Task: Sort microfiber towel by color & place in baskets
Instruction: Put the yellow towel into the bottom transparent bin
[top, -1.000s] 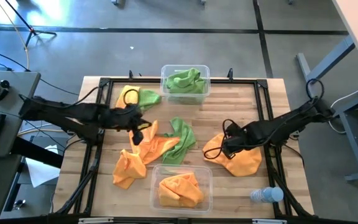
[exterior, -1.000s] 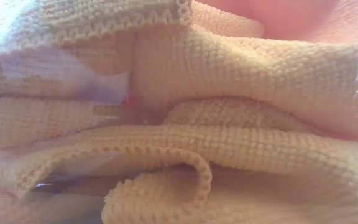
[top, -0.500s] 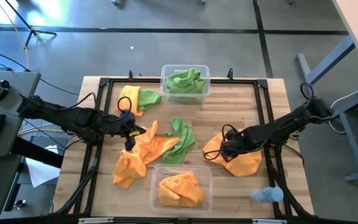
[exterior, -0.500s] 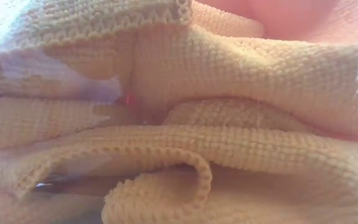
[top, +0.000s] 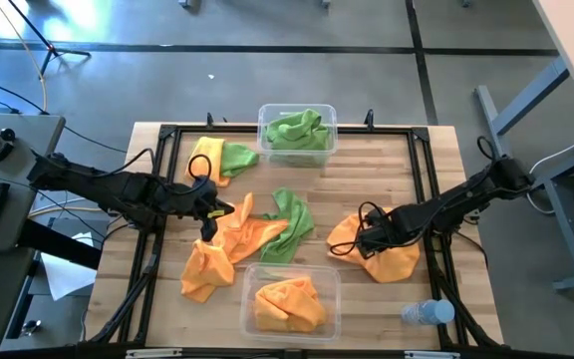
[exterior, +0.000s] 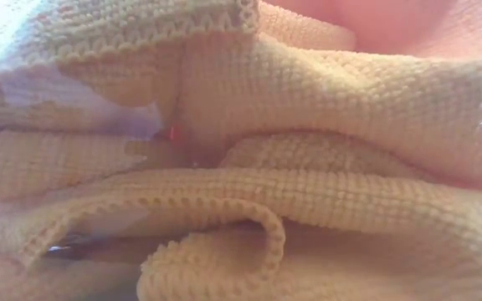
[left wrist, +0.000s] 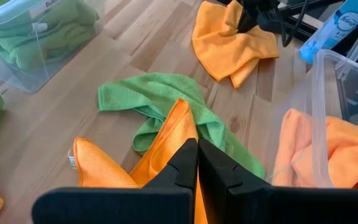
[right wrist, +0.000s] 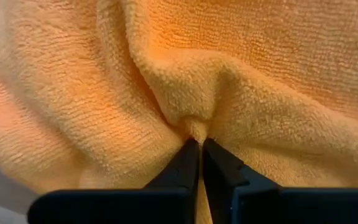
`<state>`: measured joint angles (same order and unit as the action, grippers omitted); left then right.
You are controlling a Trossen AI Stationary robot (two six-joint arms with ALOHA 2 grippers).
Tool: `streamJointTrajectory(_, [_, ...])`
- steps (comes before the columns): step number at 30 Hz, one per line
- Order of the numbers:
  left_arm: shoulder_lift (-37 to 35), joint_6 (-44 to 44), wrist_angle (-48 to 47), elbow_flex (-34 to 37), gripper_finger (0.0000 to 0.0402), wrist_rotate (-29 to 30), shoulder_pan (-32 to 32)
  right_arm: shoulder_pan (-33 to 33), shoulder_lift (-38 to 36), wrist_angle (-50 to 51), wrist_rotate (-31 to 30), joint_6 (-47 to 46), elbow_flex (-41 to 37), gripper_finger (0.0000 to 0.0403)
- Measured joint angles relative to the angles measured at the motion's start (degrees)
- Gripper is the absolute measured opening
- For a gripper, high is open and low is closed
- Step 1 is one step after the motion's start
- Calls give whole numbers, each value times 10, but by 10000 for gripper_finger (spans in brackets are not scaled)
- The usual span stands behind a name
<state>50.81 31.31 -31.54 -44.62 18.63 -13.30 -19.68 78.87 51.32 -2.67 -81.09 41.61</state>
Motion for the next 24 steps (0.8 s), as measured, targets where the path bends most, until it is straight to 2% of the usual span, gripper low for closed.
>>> streamJointTrajectory(4, [0, 0, 0, 0, 0, -3, 0, -4, 0, 29, -4, -5, 29, 7])
streamJointTrajectory(10, [0, -4, 2, 0, 0, -4, 0, -47, 0, 178, -67, -42, 149, 2])
streamJointTrajectory(15, [0, -19, 2, 0, 0, -5, 0, -104, 0, 295, -160, -114, 284, 2])
streamJointTrajectory(18, [0, -32, 2, 0, 0, -5, 0, -138, 0, 328, -229, -158, 354, 1])
streamJointTrajectory(24, [0, -83, 2, 0, 0, -5, 0, -182, 52, 390, -337, -174, 487, 1])
